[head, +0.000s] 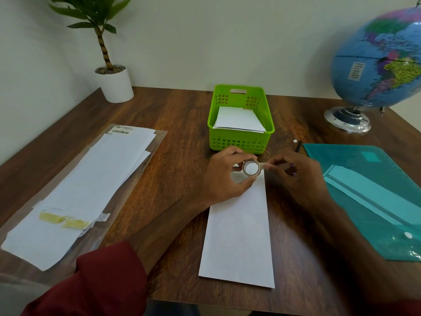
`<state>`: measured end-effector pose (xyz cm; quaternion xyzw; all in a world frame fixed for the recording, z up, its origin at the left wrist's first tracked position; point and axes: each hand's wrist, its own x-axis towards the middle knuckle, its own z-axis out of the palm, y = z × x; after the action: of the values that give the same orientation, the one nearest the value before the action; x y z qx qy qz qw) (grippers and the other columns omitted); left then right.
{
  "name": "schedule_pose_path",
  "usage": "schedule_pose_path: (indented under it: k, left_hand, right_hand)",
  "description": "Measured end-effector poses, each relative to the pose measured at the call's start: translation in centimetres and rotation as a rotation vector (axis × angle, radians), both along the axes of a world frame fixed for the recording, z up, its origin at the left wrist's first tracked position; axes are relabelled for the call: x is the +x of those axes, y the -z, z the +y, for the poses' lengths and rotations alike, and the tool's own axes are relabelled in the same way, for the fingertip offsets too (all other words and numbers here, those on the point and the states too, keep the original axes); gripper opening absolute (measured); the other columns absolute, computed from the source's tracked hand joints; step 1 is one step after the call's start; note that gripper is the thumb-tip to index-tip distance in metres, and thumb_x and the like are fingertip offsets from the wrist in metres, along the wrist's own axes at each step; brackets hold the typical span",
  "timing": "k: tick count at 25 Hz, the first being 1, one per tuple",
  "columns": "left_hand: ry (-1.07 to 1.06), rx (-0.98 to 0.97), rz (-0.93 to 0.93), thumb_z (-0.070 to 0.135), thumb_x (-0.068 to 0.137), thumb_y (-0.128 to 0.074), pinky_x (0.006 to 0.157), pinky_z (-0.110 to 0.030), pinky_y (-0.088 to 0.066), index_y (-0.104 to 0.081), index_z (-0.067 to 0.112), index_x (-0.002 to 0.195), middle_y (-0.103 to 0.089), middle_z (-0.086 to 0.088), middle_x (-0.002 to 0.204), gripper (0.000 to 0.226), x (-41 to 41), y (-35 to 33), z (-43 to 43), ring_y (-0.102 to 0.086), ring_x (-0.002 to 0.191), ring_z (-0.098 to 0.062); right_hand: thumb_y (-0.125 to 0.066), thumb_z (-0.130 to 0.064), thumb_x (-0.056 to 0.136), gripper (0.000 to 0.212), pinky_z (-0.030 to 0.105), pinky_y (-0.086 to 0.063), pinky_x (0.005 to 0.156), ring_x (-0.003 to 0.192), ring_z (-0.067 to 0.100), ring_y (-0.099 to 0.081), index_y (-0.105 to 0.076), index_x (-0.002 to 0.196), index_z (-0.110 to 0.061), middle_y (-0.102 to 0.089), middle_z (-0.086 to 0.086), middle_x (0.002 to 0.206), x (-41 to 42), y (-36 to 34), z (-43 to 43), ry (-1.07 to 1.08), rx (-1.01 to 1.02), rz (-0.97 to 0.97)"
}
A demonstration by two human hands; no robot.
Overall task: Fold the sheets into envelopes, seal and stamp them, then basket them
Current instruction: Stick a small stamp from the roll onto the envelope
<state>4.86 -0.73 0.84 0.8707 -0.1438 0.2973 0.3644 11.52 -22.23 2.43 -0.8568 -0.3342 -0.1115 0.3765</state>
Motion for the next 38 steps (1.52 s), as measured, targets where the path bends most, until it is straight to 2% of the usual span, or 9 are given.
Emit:
schedule_pose_path:
  k: [6,9,15,20,26,29,32,36,38]
  left_hand:
    - [0.009,0.034,0.032,0.023,0.074,-0.085,0.088,-0.015,-0.05,-0.073,0.01,0.117,-0.069,-0.006,0.113,0.046,-0.4,-0.4,0.0,-0.063,0.099,-0.012]
    - [0.009,0.04,0.052,0.022,0.075,-0.084,0.094,-0.023,-0.055,-0.071,0.011,0.12,-0.069,-0.005,0.117,0.048,-0.3,-0.2,0.2,-0.064,0.104,-0.014]
    - [-0.006,-0.022,0.028,0.016,0.074,-0.087,0.086,-0.027,-0.058,-0.069,0.011,0.117,-0.069,-0.003,0.113,0.047,-0.3,-0.1,0.0,-0.063,0.101,-0.013]
    - [-0.031,0.068,0.037,0.019,0.076,-0.085,0.085,-0.022,-0.054,-0.064,0.015,0.118,-0.065,0.0,0.115,0.046,-0.4,0.2,-0.2,-0.058,0.099,-0.008]
    - [-0.093,0.112,0.18,0.034,0.085,-0.079,0.09,-0.019,-0.053,-0.058,0.022,0.128,-0.063,0.004,0.125,0.049,-0.1,0.7,-0.4,-0.054,0.099,-0.001]
    - [-0.101,0.129,0.226,0.034,0.088,-0.074,0.093,-0.023,-0.054,-0.057,0.024,0.127,-0.065,0.007,0.124,0.043,-0.2,1.0,-0.7,-0.054,0.099,0.0]
    - [-0.102,0.116,0.217,0.031,0.089,-0.074,0.092,-0.021,-0.054,-0.06,0.023,0.123,-0.068,0.006,0.12,0.038,-0.1,1.0,-0.7,-0.056,0.098,0.0]
    - [-0.117,-0.149,0.203,0.026,0.09,-0.075,0.07,-0.01,-0.055,-0.071,0.015,0.106,-0.075,0.004,0.1,0.02,-0.4,0.0,-1.0,-0.066,0.079,-0.004]
    - [-0.069,-0.425,0.33,0.03,0.092,-0.074,0.062,-0.022,-0.06,-0.074,0.01,0.101,-0.078,0.001,0.091,0.022,-0.5,-0.9,-1.0,-0.07,0.07,-0.01]
  right_hand:
    - [-0.068,-0.025,0.095,0.006,0.014,-0.044,0.069,0.086,0.002,-0.063,-0.07,0.1,-0.026,-0.069,-0.011,0.096,0.3,0.1,-0.1,0.066,0.011,0.048]
    - [-0.064,-0.025,0.099,0.009,0.018,-0.052,0.068,0.084,0.002,-0.066,-0.067,0.103,-0.018,-0.07,-0.007,0.095,0.5,-0.4,-0.6,0.17,0.127,0.054]
    - [-0.051,-0.031,0.106,0.026,0.033,-0.056,0.052,0.075,0.034,-0.075,-0.058,0.115,-0.009,-0.078,0.009,0.102,-1.0,-1.2,0.8,-0.08,0.416,0.662]
    - [-0.05,-0.026,0.105,0.026,0.036,-0.063,0.067,0.09,0.037,-0.076,-0.058,0.118,-0.005,-0.076,0.019,0.105,-1.3,-1.0,1.5,-0.182,0.525,0.843]
    - [-0.049,-0.033,0.106,0.018,0.024,-0.054,0.069,0.087,0.011,-0.069,-0.056,0.112,-0.017,-0.07,-0.001,0.109,0.4,-0.2,-0.2,0.164,0.073,0.235]
    - [-0.051,-0.027,0.106,0.008,0.014,-0.041,0.068,0.081,-0.001,-0.058,-0.053,0.106,-0.02,-0.063,-0.006,0.106,0.9,-0.2,-0.5,0.228,0.029,0.138]
    - [-0.057,-0.025,0.103,0.009,0.024,-0.042,0.068,0.083,0.011,-0.058,-0.058,0.106,-0.017,-0.063,-0.004,0.103,1.3,0.0,-0.4,0.278,-0.011,0.066]
    - [-0.074,-0.011,0.091,0.009,0.036,-0.053,0.071,0.087,0.02,-0.06,-0.073,0.101,-0.012,-0.068,0.004,0.101,0.3,-0.3,0.1,0.136,-0.063,-0.248]
    - [-0.076,-0.003,0.087,0.019,0.037,-0.057,0.073,0.091,0.024,-0.062,-0.075,0.104,-0.009,-0.069,0.011,0.105,-0.5,-0.2,0.6,-0.01,-0.2,-0.397]
